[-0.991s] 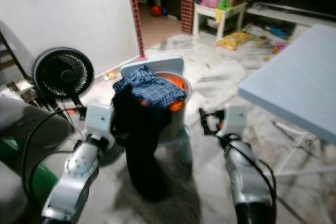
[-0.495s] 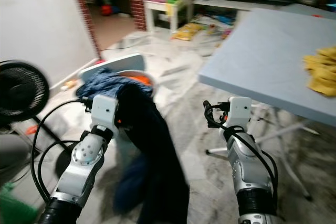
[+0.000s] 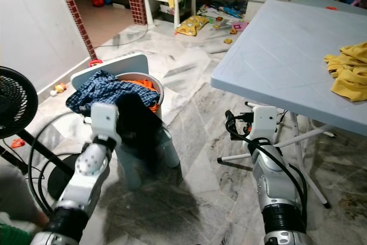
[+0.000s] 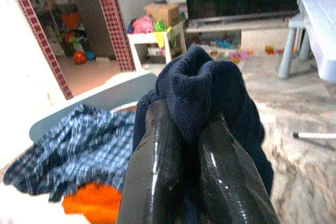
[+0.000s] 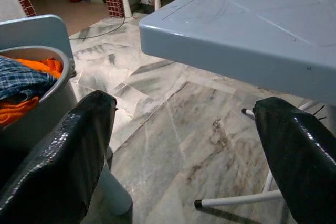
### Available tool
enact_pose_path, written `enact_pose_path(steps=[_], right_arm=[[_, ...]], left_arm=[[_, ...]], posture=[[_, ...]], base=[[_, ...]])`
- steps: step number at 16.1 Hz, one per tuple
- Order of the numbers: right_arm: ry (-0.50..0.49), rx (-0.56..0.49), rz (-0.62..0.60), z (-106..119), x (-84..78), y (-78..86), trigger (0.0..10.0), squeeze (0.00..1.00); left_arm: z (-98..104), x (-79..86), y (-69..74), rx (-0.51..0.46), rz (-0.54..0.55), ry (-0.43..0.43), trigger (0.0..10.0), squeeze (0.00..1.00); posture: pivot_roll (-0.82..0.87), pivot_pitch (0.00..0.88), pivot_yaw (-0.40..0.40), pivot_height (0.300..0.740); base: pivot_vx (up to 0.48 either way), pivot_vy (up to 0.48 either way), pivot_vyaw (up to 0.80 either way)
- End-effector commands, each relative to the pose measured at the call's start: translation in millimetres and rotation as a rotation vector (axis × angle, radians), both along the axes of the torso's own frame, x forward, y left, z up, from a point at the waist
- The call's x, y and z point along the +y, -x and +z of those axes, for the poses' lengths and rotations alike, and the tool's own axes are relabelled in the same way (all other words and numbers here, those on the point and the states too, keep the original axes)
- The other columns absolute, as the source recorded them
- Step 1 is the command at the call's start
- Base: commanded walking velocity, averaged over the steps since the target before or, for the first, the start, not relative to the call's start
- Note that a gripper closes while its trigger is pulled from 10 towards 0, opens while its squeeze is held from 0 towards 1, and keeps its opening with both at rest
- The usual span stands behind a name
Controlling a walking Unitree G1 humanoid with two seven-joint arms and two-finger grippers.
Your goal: Hang hanger
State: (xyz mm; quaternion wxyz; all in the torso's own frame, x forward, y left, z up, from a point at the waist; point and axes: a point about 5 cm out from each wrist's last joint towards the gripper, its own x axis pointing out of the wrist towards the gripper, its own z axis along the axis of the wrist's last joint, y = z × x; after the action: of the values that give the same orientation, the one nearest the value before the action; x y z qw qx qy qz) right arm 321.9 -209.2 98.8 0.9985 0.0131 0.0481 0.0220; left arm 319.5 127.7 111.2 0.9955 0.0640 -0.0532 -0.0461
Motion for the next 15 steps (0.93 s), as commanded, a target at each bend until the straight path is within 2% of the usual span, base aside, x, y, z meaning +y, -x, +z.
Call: enact_pose_path(steps=[1,3,5,7,12,13,14,15], right_arm=[[-0.009,-0.051,0.012,10.2,2.6,-0.4,10.0,0.0],[-0.023,-0.074,-0.007,11.2,2.6,8.6,10.0,0.0],[-0.025,-0.075,0.004,7.5,6.8,25.0,10.0,0.0],[0.022,-0.066,0.04,-1.0,13.4,34.9,10.0,0.0],[0.015,-0.051,0.04,-0.1,15.2,39.3,10.0,0.0],[0.072,-0.042,0.08,0.1,17.1,57.2,10.0,0.0],[0.102,-0.051,0.112,5.1,18.8,65.1,10.0,0.0],[0.106,-0.059,0.121,10.9,18.1,63.4,10.0,0.0]], left_arm=[[5.6,5.7,5.0,-0.041,0.025,0.007,10.0,0.0],[7.0,10.0,19.8,-0.078,0.049,-0.01,10.0,0.0],[5.5,11.8,38.8,-0.091,0.048,-0.027,10.0,0.0],[-3.4,14.3,54.1,-0.077,0.047,-0.04,10.0,0.0],[-2.5,15.0,59.7,-0.062,0.056,-0.048,10.0,0.0],[-14.7,23.1,84.3,-0.016,0.091,-0.082,10.0,0.0],[-17.1,28.0,96.8,0.005,0.107,-0.096,10.0,0.0],[-12.6,29.3,96.2,0.002,0.113,-0.079,10.0,0.0]], posture=[[-0.14,0.0,0.039,0.74],[-0.13,0.0,0.049,0.74],[-0.11,0.0,0.039,0.74],[-0.11,0.0,0.033,0.74],[-0.11,0.0,0.032,0.74],[-0.09,0.0,0.0,0.74],[-0.09,0.0,-0.003,0.74],[-0.1,0.0,-0.005,0.74]], base=[[0.0,0.0,-0.42],[0.0,0.0,0.0],[0.0,0.0,0.0],[0.0,0.0,0.0],[0.0,0.0,0.0],[0.0,0.0,-0.8],[0.0,0.0,-0.8],[0.0,0.0,-0.8]])
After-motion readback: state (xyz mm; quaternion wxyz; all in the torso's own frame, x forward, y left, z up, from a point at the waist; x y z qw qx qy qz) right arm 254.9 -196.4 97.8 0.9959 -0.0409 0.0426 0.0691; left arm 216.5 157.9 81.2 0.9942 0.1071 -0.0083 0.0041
